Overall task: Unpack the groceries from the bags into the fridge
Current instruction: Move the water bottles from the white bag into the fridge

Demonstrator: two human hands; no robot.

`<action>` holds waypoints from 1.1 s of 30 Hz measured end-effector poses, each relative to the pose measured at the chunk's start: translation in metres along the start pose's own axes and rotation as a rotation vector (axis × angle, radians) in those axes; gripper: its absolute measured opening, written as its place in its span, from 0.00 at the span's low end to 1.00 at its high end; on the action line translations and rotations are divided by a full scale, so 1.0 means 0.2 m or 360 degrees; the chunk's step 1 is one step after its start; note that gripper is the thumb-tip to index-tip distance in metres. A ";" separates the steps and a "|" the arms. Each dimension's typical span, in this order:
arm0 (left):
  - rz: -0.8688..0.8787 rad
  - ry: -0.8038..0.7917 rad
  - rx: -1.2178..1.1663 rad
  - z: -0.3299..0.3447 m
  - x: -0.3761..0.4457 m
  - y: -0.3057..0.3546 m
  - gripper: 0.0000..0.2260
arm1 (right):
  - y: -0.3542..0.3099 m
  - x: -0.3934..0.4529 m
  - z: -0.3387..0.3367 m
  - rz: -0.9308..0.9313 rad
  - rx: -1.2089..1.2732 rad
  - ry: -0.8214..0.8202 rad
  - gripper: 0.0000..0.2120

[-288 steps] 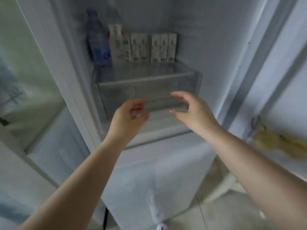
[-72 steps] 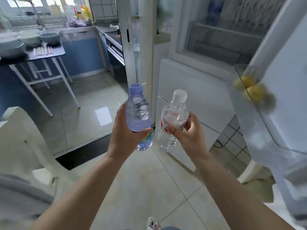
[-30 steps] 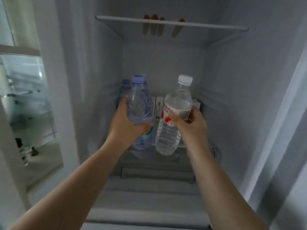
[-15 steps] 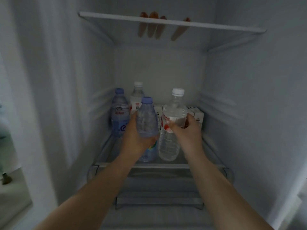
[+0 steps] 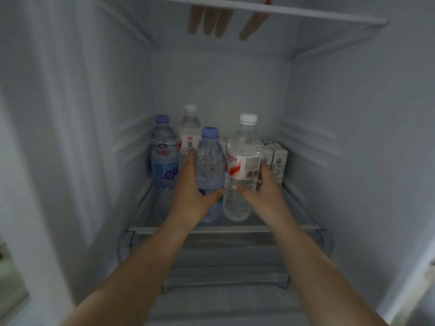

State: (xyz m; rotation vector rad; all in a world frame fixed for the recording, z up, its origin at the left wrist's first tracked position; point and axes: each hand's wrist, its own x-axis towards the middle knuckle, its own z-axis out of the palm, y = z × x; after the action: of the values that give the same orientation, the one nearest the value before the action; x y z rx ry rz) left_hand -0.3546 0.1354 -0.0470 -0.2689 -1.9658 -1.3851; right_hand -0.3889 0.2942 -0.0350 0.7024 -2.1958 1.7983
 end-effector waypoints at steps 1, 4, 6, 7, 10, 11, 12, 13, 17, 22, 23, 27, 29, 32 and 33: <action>-0.0010 -0.0009 0.0015 -0.01 -0.02 0.00 0.36 | 0.03 -0.02 -0.01 0.0059 0.0004 -0.0033 0.32; -0.0031 0.0071 0.0107 -0.05 -0.11 -0.03 0.30 | 0.12 -0.10 -0.03 0.0180 -0.0034 -0.0097 0.31; -0.0047 0.0108 0.0194 -0.07 -0.15 -0.06 0.29 | 0.15 -0.12 -0.04 0.0164 -0.0105 -0.0111 0.32; -0.0060 0.0109 0.0218 -0.07 -0.16 -0.07 0.29 | 0.16 -0.12 -0.03 0.0154 -0.0152 -0.0105 0.32; -0.0086 0.0095 0.0240 -0.07 -0.13 -0.08 0.27 | 0.16 -0.10 -0.02 0.0125 -0.0285 -0.0079 0.31; -0.0102 0.0098 0.0244 -0.06 -0.12 -0.09 0.27 | 0.16 -0.08 -0.01 0.0115 -0.0317 -0.0071 0.31; -0.0118 0.0102 0.0244 -0.06 -0.10 -0.09 0.26 | 0.16 -0.07 0.00 0.0106 -0.0352 -0.0062 0.31; -0.0144 0.0105 0.0251 -0.05 -0.09 -0.10 0.25 | 0.16 -0.05 0.00 0.0100 -0.0382 -0.0051 0.32; -0.0170 0.0138 0.0316 -0.01 0.01 -0.17 0.23 | 0.16 0.06 0.03 0.0112 -0.0509 -0.0067 0.32; -0.0139 0.0153 0.0409 0.02 0.14 -0.28 0.22 | 0.21 0.22 0.07 0.0175 -0.0629 -0.0063 0.33; -0.0150 0.0169 0.0421 0.02 0.16 -0.30 0.23 | 0.22 0.24 0.08 0.0168 -0.0633 -0.0057 0.33; -0.0175 0.0213 0.0453 0.06 0.21 -0.35 0.22 | 0.26 0.31 0.08 0.0161 -0.0661 -0.0032 0.31; -0.0197 0.0237 0.0484 0.07 0.22 -0.37 0.23 | 0.27 0.34 0.07 0.0142 -0.0694 -0.0031 0.31; -0.0229 0.0265 0.0501 0.09 0.24 -0.41 0.23 | 0.30 0.36 0.06 0.0126 -0.0791 -0.0005 0.32; -0.0247 0.0273 0.0490 0.10 0.25 -0.42 0.23 | 0.30 0.37 0.06 0.0114 -0.0828 0.0016 0.32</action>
State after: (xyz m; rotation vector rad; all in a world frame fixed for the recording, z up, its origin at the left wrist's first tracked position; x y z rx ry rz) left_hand -0.4448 0.1083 -0.0805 0.1435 -2.0519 -1.1345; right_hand -0.4800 0.2748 -0.0567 0.4977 -2.5479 1.1600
